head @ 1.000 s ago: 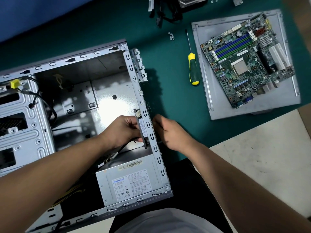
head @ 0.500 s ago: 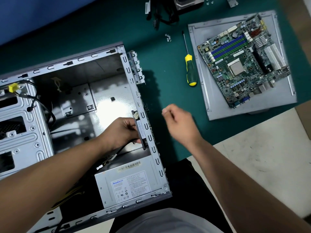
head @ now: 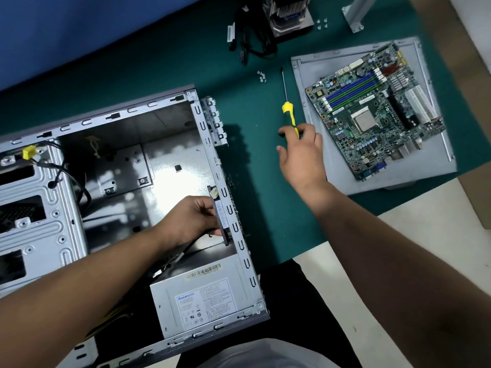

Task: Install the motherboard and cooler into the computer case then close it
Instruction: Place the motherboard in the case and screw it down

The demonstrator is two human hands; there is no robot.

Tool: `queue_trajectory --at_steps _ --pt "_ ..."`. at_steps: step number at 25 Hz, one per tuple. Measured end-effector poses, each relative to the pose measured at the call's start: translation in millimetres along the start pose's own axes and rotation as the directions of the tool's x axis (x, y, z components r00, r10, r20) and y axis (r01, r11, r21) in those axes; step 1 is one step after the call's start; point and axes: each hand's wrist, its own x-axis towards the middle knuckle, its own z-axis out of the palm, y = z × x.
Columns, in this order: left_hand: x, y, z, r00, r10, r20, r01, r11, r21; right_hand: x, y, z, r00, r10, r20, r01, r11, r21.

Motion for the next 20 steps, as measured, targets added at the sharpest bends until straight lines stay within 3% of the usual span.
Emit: queue_trajectory --at_steps 4,9,11,13,16,20 --pt "-0.9 2.2 0.4 1.000 0.012 0.021 -0.012 1.000 -0.017 -12.5 -4.1 -10.1 0.996 0.058 -0.069 -0.039 0.966 0.257" --pt "-3.0 4.0 0.6 0.999 0.016 0.031 -0.015 0.999 -0.029 -43.6 -7.7 -54.9 0.927 0.196 -0.320 0.000 0.853 0.522" --pt "-3.3 5.2 0.6 0.999 0.014 0.029 -0.013 0.999 -0.029 -50.4 -12.4 -73.5 0.891 0.123 -0.437 0.113 0.872 0.475" --pt "-3.7 6.3 0.9 0.999 0.015 0.028 -0.014 0.999 -0.030 -53.1 -18.4 -82.3 0.885 -0.004 -0.466 0.205 0.901 0.383" --pt "-4.3 7.5 1.7 1.000 0.014 0.026 -0.013 1.000 -0.022 -51.7 -25.8 -82.0 0.929 -0.100 -0.356 0.207 0.939 0.276" --pt "-4.5 7.5 2.3 1.000 0.019 0.022 -0.019 1.000 -0.019 -59.5 -25.3 -71.4 0.947 -0.136 -0.292 0.223 0.931 0.289"
